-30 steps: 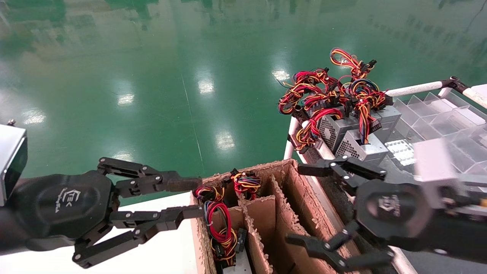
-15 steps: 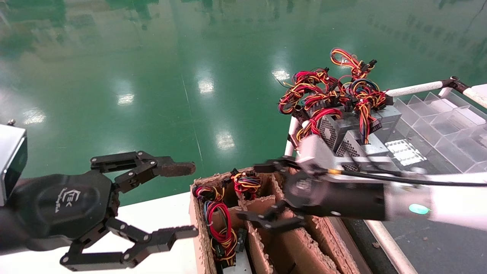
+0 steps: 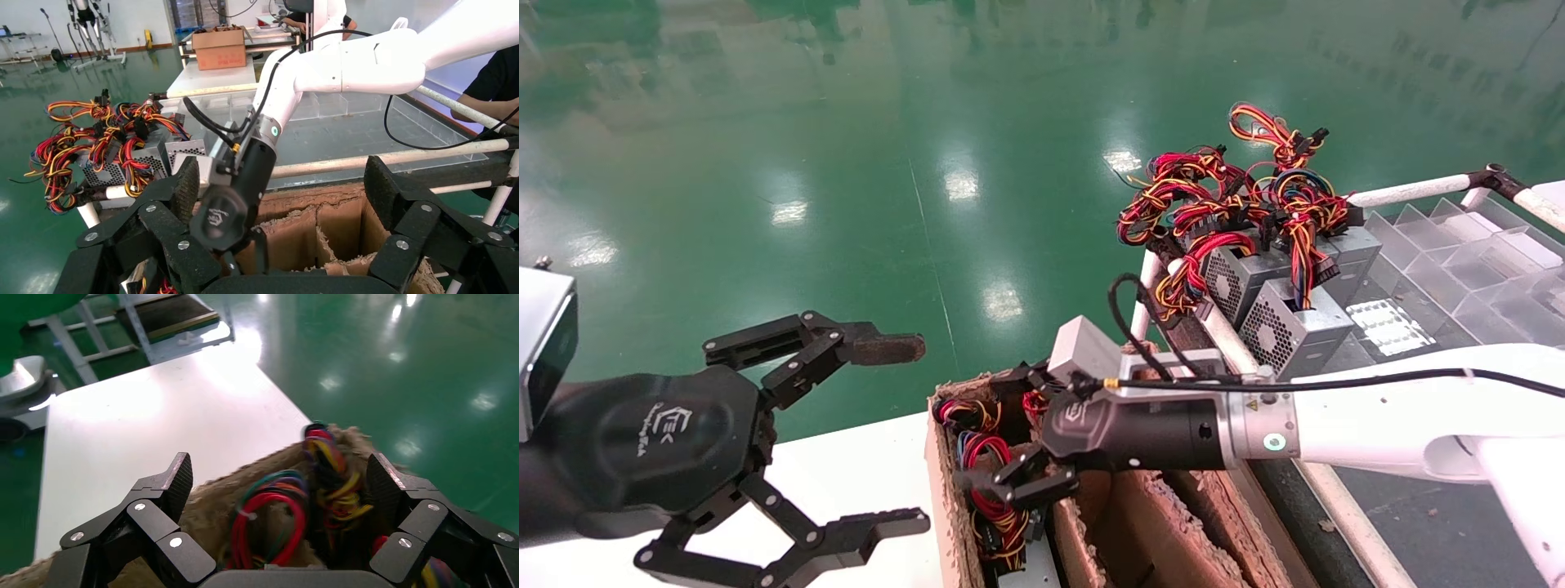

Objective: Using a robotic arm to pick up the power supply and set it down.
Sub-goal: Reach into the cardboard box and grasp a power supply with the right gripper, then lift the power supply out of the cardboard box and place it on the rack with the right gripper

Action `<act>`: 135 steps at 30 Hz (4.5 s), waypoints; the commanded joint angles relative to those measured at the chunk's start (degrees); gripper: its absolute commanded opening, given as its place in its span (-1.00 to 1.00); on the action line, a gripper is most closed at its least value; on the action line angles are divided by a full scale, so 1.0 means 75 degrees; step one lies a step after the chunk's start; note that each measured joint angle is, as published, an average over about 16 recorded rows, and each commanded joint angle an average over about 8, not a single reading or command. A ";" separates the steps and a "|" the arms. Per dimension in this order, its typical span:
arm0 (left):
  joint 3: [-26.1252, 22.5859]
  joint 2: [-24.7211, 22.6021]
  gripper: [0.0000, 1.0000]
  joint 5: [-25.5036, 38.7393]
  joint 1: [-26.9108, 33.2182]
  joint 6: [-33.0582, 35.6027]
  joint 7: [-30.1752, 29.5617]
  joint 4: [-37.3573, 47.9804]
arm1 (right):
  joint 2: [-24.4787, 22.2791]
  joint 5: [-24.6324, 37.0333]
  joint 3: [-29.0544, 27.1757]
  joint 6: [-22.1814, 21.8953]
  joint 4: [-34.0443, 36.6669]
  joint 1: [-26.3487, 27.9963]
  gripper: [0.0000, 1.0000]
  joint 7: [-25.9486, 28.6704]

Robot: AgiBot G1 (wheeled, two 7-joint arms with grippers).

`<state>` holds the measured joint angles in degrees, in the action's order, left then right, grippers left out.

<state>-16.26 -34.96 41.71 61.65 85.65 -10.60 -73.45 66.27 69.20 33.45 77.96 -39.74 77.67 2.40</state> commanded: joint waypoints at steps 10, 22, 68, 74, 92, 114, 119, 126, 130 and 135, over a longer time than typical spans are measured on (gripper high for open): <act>-0.0006 0.0002 1.00 -0.0004 0.0001 -0.0003 0.0003 0.0000 | 0.0196 0.0041 0.0097 0.0345 0.0733 0.0024 -1.00 -0.0547; -0.0012 0.0005 1.00 -0.0009 0.0003 -0.0005 0.0006 0.0000 | 0.0480 0.0033 0.0129 0.0561 0.1604 0.0210 -1.00 -0.0913; -0.0036 0.0015 1.00 -0.0025 0.0008 -0.0016 0.0018 0.0000 | -0.0244 -0.0925 -0.0433 0.1529 0.1959 0.0272 -1.00 -0.1655; -0.0039 0.0016 1.00 -0.0027 0.0008 -0.0017 0.0020 0.0000 | -0.0838 -0.1491 -0.0694 0.1522 0.0832 0.0101 -1.00 -0.0870; -0.0048 0.0020 1.00 -0.0033 0.0010 -0.0021 0.0024 0.0000 | -0.2926 -0.2963 -0.2046 0.0371 -0.2149 -0.0234 -1.00 0.0649; -0.0059 0.0024 1.00 -0.0040 0.0013 -0.0026 0.0029 0.0000 | -0.5335 -0.3051 -0.2962 0.0689 -0.1265 0.0408 -1.00 0.0366; -0.0061 0.0025 1.00 -0.0042 0.0013 -0.0027 0.0031 0.0000 | -0.5911 -0.3104 -0.3155 0.0814 -0.0969 0.0281 -1.00 0.0179; -0.0064 0.0027 1.00 -0.0044 0.0014 -0.0028 0.0032 0.0000 | -0.6598 -0.2976 -0.3336 0.0678 -0.0486 -0.0088 -1.00 -0.0238; -0.0066 0.0027 1.00 -0.0045 0.0014 -0.0029 0.0033 0.0000 | -0.6736 -0.2802 -0.3295 0.0566 -0.0097 -0.0359 -1.00 -0.0444; -0.0068 0.0028 1.00 -0.0047 0.0015 -0.0030 0.0034 0.0000 | -0.6564 -0.2558 -0.3137 0.0459 0.0324 -0.0530 -1.00 -0.0613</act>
<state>-16.77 -34.74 41.36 61.76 85.42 -10.35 -73.45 17.59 50.20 10.07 81.44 -37.52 74.56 -2.17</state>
